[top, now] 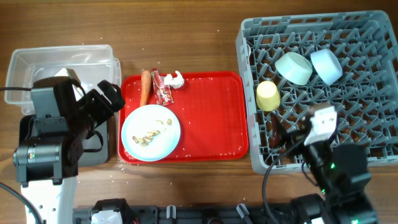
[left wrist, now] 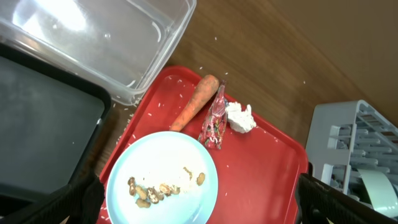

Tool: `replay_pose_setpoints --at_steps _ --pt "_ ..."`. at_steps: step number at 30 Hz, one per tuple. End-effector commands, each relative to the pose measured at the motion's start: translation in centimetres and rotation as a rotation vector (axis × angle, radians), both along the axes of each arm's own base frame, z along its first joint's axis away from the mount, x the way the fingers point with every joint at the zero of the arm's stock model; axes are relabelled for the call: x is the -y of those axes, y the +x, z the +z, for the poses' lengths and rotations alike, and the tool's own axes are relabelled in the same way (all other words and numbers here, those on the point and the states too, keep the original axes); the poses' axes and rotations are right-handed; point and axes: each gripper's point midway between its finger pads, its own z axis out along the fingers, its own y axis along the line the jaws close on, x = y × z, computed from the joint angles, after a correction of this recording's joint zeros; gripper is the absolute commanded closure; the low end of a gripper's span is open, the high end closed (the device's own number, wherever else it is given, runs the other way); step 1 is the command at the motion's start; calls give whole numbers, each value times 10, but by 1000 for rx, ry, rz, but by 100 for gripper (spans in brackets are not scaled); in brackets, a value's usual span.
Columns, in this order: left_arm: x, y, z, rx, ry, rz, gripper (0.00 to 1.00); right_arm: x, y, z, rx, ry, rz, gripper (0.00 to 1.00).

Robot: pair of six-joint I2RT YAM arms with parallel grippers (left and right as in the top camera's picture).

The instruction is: Sort waste into correct bins and load items into the dishwasher rack

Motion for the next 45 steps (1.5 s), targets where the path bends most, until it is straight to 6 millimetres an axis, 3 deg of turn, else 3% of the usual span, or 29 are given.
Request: replay_pose_setpoints --at_steps 1,6,13,16,45 --pt "-1 1 4 11 1 11 0 5 -8 -17 88 2 -14 0" --pt "-1 1 4 11 1 11 0 6 -10 -45 182 36 -16 0" --pt "-1 1 4 11 1 11 0 2 4 -75 208 90 -21 0" --pt "-1 1 4 11 1 11 0 1 8 -71 270 105 -20 0" --pt "-1 1 4 12 1 11 0 1 8 -72 269 101 -19 0"
